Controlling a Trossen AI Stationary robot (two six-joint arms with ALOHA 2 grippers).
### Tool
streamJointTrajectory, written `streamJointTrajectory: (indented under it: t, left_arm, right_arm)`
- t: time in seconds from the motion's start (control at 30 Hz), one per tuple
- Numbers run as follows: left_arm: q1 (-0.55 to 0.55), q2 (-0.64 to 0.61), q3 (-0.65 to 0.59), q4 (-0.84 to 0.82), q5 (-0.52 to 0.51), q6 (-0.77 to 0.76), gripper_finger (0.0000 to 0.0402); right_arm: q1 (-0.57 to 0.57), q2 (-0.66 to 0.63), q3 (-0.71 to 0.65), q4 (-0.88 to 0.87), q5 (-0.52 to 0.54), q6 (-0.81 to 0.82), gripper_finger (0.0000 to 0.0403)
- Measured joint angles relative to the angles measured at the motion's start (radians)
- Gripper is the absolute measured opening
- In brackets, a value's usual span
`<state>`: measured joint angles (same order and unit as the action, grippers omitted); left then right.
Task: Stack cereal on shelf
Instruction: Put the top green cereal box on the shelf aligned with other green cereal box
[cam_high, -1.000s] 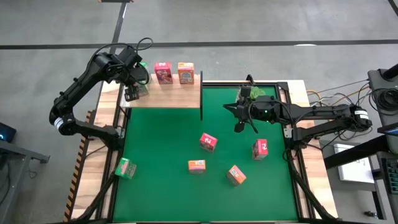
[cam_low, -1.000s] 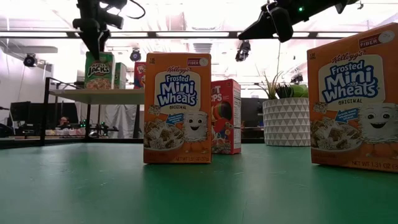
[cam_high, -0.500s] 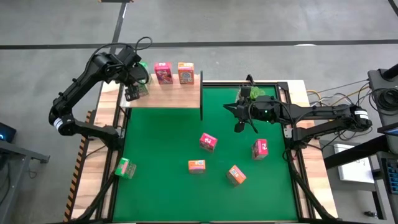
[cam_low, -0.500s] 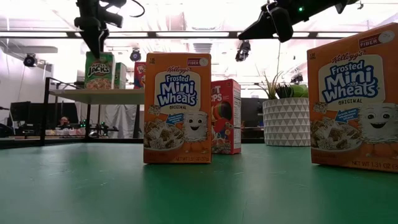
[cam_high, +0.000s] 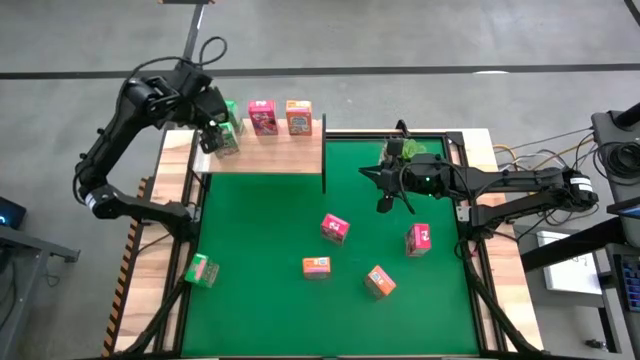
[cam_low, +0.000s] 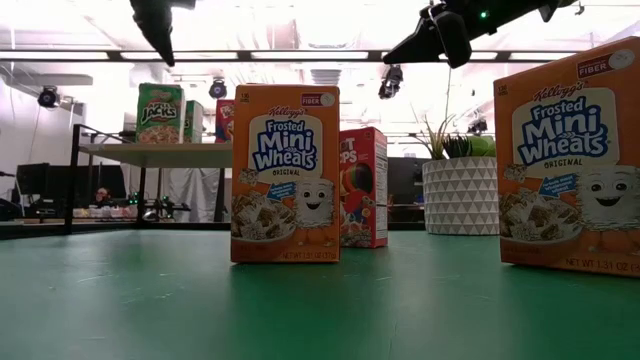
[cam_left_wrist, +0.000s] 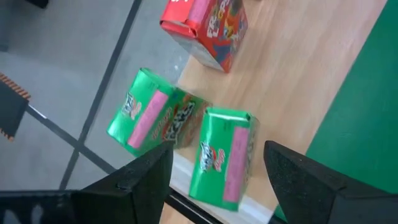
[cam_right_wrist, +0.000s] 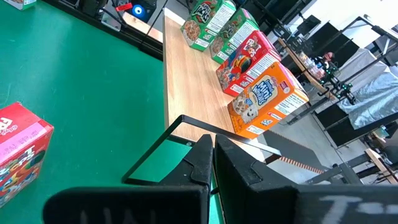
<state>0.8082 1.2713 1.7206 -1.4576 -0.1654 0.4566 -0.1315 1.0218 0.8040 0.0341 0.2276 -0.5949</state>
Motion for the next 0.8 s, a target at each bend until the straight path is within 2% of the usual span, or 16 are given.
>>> streamJointTrajectory:
  t: [0.23,0.47,0.6,0.8]
  left_arm:
    - [0.000,-0.060,-0.101,-0.009,-0.017,0.000,0.0174]
    - [0.001,-0.097,-0.199,0.018,-0.220,0.016,0.0084]
    - [0.001,-0.104,-0.214,0.038,-0.213,0.028,0.0045]
    - [0.000,-0.096,-0.214,0.057,-0.211,0.032,0.0023]
  right_arm:
    - [0.000,0.000,0.000,0.000,0.000,0.000,0.0009]
    - [0.000,0.000,0.000,0.000,0.000,0.000,0.0009]
    - [0.000,0.000,0.000,0.000,0.000,0.000,0.0009]
    - [0.000,0.000,0.000,0.000,0.000,0.000,0.0009]
